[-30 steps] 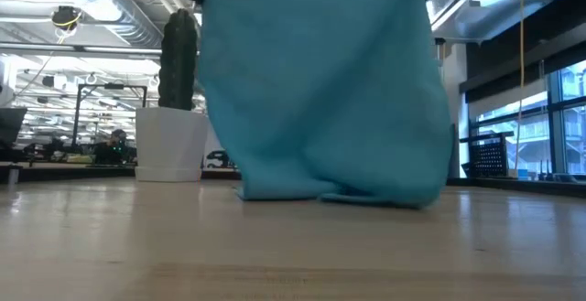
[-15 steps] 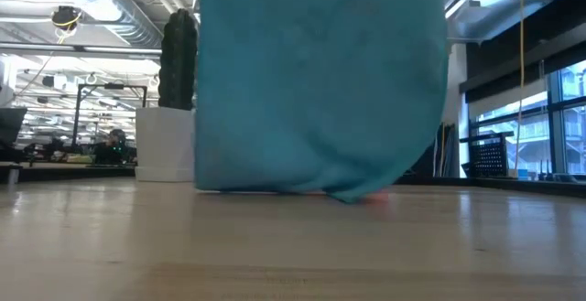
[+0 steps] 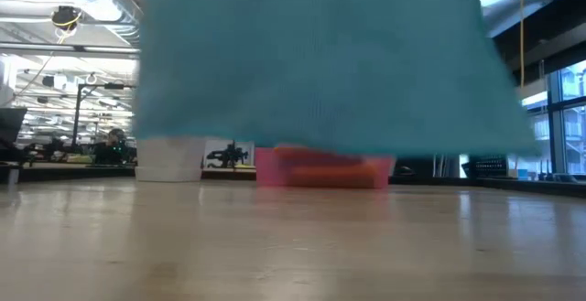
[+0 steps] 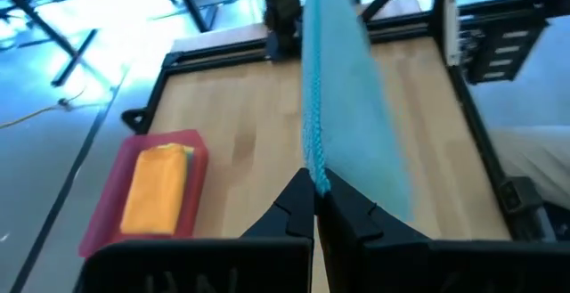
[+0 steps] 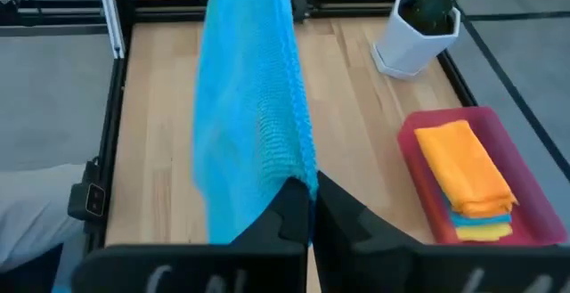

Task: Fold microfiber towels
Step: Fold the blue microfiber cloth

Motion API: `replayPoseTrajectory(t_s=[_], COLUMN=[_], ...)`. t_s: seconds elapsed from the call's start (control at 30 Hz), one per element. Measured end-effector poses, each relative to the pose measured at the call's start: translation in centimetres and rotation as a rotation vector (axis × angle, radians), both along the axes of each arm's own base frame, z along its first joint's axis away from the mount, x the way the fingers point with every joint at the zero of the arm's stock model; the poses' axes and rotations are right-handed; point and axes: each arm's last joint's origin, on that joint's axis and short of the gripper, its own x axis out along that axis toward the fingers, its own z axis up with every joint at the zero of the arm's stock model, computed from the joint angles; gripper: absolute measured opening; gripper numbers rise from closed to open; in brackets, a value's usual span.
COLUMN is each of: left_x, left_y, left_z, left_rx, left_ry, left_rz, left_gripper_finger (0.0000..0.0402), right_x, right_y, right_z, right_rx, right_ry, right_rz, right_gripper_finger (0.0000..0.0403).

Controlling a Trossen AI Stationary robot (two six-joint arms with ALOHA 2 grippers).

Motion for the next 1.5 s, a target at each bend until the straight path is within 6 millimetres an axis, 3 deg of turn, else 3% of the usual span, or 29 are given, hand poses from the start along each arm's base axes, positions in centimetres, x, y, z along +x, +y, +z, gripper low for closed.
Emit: replayPoseTrajectory(t_s=[0.2,0.4,0.63,0.8,0.97,1.1,1.27,1.5], left_x=[0.4,1.4,3.1,5.5,8.9,10.6,12.0,13.3], left_y=[2.4,4.0,5.1,5.3,5.5,7.1,9.2,10.1], left_z=[-1.0,-4.1,-9.3,-13.1,-16.9,-18.7,-21.0,-24.8], left_rx=[-0.027,-0.056,-0.032,0.023,0.017,-0.016,-0.116,-0.174], left_ry=[0.124,0.3,0.485,0.45,0.279,0.13,-0.063,-0.134], left_rz=[0.124,0.229,0.282,0.203,-0.022,-0.102,-0.226,-0.305], left_gripper_finger=[0.0,0.0,0.0,0.0,0.0021,0.006,0.0119,0.0173], right_x=[0.8,2.2,3.4,3.7,3.9,4.0,4.1,4.4], right_y=[-1.3,-1.3,-2.6,-3.9,-4.6,-4.7,-4.6,-4.2], right_z=[-1.1,-5.7,-11.9,-14.5,-15.2,-15.2,-15.1,-14.2], right_rx=[0.063,0.144,0.115,0.109,0.086,0.033,-0.107,-0.196], right_ry=[0.106,0.37,0.601,0.693,0.724,0.717,0.688,0.602], right_rz=[-0.041,-0.02,-0.134,-0.192,-0.18,-0.12,-0.046,-0.017], right_gripper_finger=[0.0005,0.0006,0.0006,0.0006,0.0006,0.0006,0.0006,0.0006])
